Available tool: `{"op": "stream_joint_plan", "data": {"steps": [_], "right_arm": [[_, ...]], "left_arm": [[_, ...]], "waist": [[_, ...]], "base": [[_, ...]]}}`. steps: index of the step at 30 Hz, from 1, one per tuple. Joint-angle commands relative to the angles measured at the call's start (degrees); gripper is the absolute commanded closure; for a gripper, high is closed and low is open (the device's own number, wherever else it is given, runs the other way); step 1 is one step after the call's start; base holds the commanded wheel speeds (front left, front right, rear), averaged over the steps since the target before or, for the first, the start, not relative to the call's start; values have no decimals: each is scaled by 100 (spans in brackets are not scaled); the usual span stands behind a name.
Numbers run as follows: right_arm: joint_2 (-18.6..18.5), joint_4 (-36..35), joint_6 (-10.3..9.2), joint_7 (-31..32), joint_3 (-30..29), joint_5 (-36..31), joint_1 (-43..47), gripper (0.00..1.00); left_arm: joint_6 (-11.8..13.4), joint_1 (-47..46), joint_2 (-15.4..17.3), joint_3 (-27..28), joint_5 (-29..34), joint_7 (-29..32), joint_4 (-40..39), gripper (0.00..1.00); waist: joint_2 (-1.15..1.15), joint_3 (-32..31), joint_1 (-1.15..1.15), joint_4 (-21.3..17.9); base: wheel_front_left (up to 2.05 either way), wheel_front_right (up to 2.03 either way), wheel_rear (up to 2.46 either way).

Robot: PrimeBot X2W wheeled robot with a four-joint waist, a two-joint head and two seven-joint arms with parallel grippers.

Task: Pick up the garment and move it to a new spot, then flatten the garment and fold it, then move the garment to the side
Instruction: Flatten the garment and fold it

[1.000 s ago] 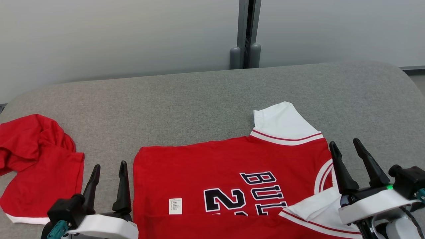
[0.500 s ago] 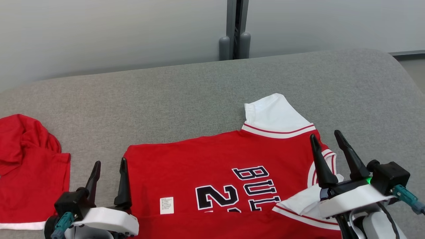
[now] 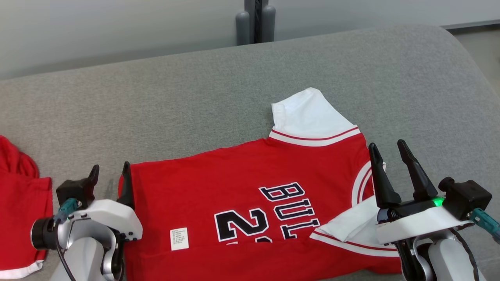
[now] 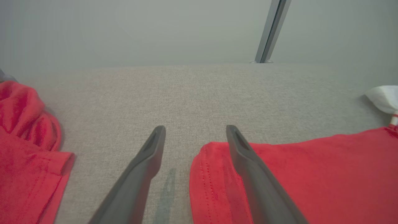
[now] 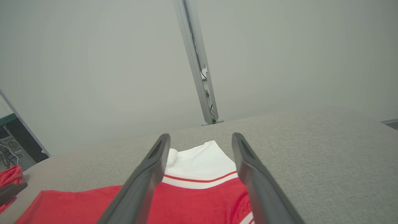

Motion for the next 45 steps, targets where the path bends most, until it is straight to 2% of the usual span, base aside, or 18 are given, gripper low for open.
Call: {"op": "stream_joint_plan", "data": {"steps": [1, 9, 20, 24, 32, 45], "right_arm": [[-3, -37, 0, -34, -38, 61, -91, 0], [14, -90, 0, -33, -108, 113, -115, 0], [67, 7, 0, -34, -44, 93, -127, 0], [78, 32, 0, -34, -11, 95, -140, 0], [53, 60, 0, -34, -23, 124, -96, 0], [64, 122, 0, -34, 32, 163, -143, 0]], "left_arm": [[-47, -201, 32, 14, -15, 33, 171, 0], [-99, -625, 154, -265, 225, 195, 832, 0], [-93, -822, 69, -410, 238, 226, 1373, 0], [-42, -898, 30, -389, 194, 135, 1470, 0], [134, -968, 154, -253, 107, 14, 1561, 0], [-42, -998, -20, -599, 159, 325, 1642, 0]], "waist": [[0, 103, 0, -81], [0, 236, 0, -135], [0, 226, 0, -101], [0, 205, 0, -125], [0, 188, 0, -160], [0, 182, 0, -181]], "base": [[0, 0, 0], [0, 0, 0], [0, 0, 0], [0, 0, 0], [0, 0, 0], [0, 0, 0]]}}
